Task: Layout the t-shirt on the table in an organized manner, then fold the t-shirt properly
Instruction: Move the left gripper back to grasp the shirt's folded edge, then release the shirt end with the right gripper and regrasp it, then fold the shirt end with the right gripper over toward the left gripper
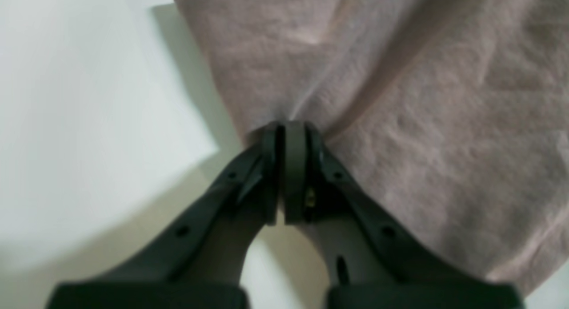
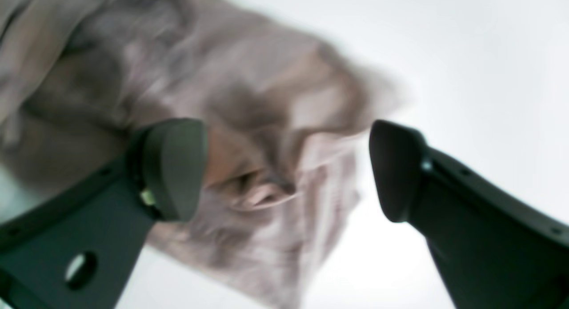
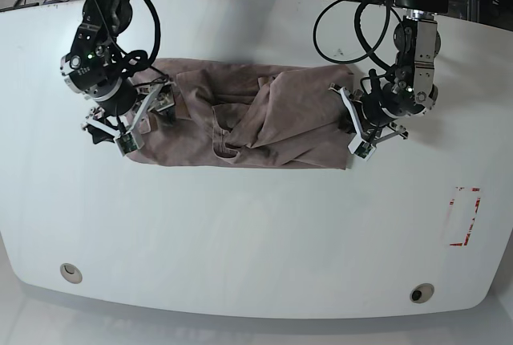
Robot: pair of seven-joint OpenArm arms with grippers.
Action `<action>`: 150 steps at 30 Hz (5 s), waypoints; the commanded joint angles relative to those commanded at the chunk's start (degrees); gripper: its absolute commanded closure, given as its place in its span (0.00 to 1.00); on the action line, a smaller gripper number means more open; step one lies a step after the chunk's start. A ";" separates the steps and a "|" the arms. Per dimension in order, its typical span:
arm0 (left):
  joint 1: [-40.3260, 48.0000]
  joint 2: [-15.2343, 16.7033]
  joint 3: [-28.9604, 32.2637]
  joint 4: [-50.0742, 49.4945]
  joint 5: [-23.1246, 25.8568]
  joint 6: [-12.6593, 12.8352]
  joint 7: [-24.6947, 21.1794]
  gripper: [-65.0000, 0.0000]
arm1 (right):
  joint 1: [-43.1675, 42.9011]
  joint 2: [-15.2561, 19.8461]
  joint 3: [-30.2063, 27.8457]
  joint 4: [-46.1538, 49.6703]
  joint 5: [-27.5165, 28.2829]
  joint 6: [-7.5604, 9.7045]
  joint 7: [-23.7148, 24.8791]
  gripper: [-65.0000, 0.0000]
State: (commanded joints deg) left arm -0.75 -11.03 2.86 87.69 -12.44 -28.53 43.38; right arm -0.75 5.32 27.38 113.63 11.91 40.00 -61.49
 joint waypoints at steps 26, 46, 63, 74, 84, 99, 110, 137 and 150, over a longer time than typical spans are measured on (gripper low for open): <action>0.79 0.00 -0.09 -0.09 -0.18 0.00 -0.18 1.00 | 7.30 2.81 17.49 -28.92 18.11 0.00 -10.99 0.10; 0.79 0.00 -0.09 -0.09 -0.09 0.00 -0.18 1.00 | 5.71 0.53 13.80 -34.37 24.26 0.00 -11.08 0.10; 0.70 0.00 -0.09 -0.09 -0.09 0.00 -0.18 1.00 | 5.98 -1.58 11.34 -34.37 23.65 0.00 -10.46 0.67; 0.53 0.09 0.35 -0.09 0.00 0.00 -0.18 1.00 | 5.71 -1.14 9.23 -29.19 24.18 0.00 -10.20 1.00; 0.53 0.26 0.53 -0.09 0.00 0.00 -0.09 1.00 | 5.27 -3.96 9.14 -10.99 26.37 0.00 -18.51 1.00; 0.44 0.26 0.53 -0.09 0.09 0.00 -0.09 1.00 | 5.36 -11.34 -2.55 -8.79 35.52 0.00 -18.51 1.00; 0.44 0.09 3.96 -0.09 0.09 0.00 -0.09 1.00 | 6.42 -14.32 -10.64 -9.23 34.99 -0.40 -15.56 1.00; 0.35 0.26 3.69 0.35 -0.09 0.00 -0.09 1.00 | 9.85 -12.57 -26.02 -23.47 33.67 -6.81 -3.25 0.41; 0.35 0.44 -1.32 5.10 -0.26 0.00 -0.09 1.00 | 17.76 -9.76 -34.81 -23.38 33.93 -11.47 -2.64 0.26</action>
State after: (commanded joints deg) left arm -0.40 -10.59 1.54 92.79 -12.70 -28.53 43.30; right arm 17.01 -4.44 -7.43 90.24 45.85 28.53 -64.13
